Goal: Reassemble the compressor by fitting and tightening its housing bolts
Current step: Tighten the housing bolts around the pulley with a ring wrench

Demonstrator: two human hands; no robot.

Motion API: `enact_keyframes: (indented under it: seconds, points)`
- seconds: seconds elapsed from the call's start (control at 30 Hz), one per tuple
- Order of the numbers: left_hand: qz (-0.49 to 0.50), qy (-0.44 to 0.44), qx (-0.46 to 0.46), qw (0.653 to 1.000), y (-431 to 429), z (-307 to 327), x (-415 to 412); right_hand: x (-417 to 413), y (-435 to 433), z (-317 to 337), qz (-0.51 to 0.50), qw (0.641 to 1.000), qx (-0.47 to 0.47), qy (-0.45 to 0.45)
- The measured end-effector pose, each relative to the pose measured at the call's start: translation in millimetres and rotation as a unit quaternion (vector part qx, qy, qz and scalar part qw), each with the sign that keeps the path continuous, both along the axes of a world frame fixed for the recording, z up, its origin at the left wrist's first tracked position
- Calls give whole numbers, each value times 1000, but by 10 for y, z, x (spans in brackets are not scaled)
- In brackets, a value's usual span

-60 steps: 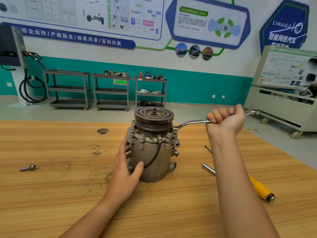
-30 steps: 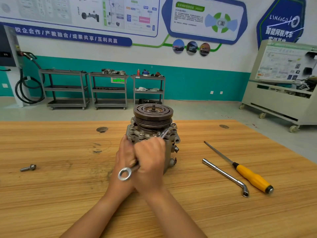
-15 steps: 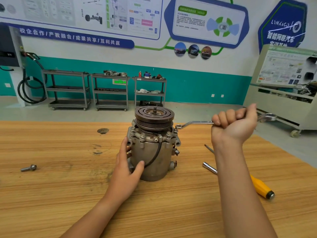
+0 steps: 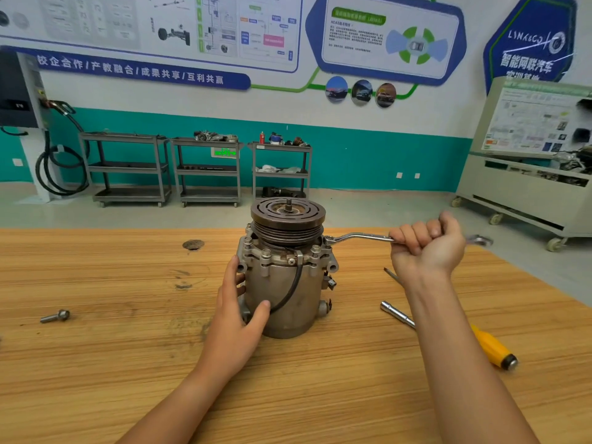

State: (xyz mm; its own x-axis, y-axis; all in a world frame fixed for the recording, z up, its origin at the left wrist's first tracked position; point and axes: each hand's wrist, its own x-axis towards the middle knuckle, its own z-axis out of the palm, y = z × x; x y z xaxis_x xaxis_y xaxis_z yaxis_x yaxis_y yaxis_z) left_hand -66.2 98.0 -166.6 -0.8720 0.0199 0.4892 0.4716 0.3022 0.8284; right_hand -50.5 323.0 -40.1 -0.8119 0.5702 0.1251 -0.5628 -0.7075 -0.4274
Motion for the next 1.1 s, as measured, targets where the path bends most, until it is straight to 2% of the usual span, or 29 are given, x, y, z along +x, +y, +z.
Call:
enact_keyframes:
  seconds: [0.1,0.27,0.4,0.53,0.67,0.7,0.73,0.77,0.8,0.83,0.87,0.93,0.97,1.1]
  points:
    - [2,0,-1,1000,4,-6,-3,190,-233,-185,-87,996,22,20]
    - [-1,-2,-7,1000,9,4,17,427,-867,-419,-225,950,210,53]
    - [1,-3,-17,1000,-3,-2,20,406,-1270,-545,-329,860,385,69]
    - [-1,-47,-13,999,-19,-62,-37,239,-1554,-590,-423,717,545,98]
    - [32,-12,-71,997,39,15,13,124,-1722,-486,-442,637,630,40]
    - [17,-22,-47,999,34,26,13,154,-1709,-410,-438,641,629,39]
    - [3,-24,-22,999,21,16,-5,216,-1662,-305,-424,674,602,51]
    - [-7,-23,-2,1000,-3,17,-8,293,-1570,-155,-384,746,540,67]
    - [-15,-24,10,1000,-15,25,3,369,-1432,11,-325,830,446,77]
    - [-16,-31,5,999,-18,31,10,441,-1243,171,-268,899,334,91]
    - [-13,-27,-4,1000,-10,21,12,521,-1003,320,-219,939,238,118]
    - [-3,-18,-6,1000,3,30,11,655,-540,565,-147,964,112,192]
    - [-4,-18,-8,1000,4,41,25,683,-387,639,-134,966,89,201]
    - [-3,-17,-15,1000,-1,34,26,464,-112,515,-111,989,44,88]
